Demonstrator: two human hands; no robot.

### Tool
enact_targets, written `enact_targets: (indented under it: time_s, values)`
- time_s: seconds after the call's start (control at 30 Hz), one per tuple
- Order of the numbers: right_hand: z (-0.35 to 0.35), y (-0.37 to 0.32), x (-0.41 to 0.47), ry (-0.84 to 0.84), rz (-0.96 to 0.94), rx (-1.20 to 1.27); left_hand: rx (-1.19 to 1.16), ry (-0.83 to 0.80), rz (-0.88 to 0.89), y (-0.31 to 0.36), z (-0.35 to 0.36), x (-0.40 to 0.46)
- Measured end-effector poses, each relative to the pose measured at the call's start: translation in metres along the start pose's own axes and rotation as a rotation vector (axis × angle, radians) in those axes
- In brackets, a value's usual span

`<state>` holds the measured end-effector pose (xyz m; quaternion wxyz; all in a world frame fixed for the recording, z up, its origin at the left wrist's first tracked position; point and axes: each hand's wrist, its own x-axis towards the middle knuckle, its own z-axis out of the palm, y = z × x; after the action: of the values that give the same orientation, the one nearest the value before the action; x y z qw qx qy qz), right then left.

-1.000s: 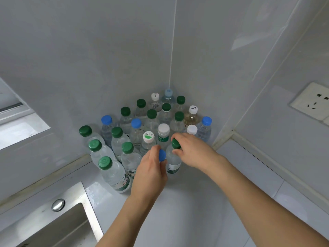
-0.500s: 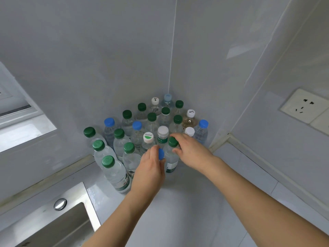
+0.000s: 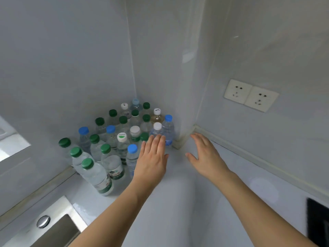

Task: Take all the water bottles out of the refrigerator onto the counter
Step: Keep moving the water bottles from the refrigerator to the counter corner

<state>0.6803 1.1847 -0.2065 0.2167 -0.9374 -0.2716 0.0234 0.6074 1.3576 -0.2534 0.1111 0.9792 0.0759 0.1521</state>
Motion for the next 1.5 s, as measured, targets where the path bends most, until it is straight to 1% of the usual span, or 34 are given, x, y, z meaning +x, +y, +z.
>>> enact_targets:
  time_s: [0.1, 0.17, 0.3, 0.43, 0.63, 0.83, 1.0, 1.3, 1.5]
  values:
    - [-0.011, 0.024, -0.021, 0.012, 0.07, -0.053, 0.0, -0.095, 0.061, 0.022, 0.017, 0.009]
    - [-0.022, 0.043, -0.04, 0.034, 0.151, -0.055, 0.003, -0.149, 0.116, 0.045, 0.027, 0.016]
    - [-0.043, 0.076, -0.079, 0.084, 0.255, -0.054, -0.002, -0.218, 0.214, 0.092, 0.033, 0.019]
    - [-0.066, 0.102, -0.125, 0.145, 0.343, -0.025, 0.005, -0.248, 0.346, 0.148, 0.035, 0.013]
    - [-0.105, 0.149, -0.223, 0.216, 0.495, -0.076, -0.032, -0.287, 0.526, 0.251, 0.035, -0.013]
    - [-0.138, 0.188, -0.349, 0.292, 0.681, -0.078, -0.055, -0.284, 0.728, 0.364, 0.032, -0.075]
    - [-0.159, 0.211, -0.469, 0.365, 0.82, -0.059, -0.13, -0.243, 0.959, 0.461, 0.029, -0.148]
    - [-0.199, 0.22, -0.684, 0.559, 1.137, -0.078, -0.202, -0.247, 1.289, 0.63, 0.02, -0.291]
    - [-0.206, 0.218, -0.776, 0.644, 1.307, -0.054, -0.269, -0.228, 1.512, 0.708, 0.015, -0.362]
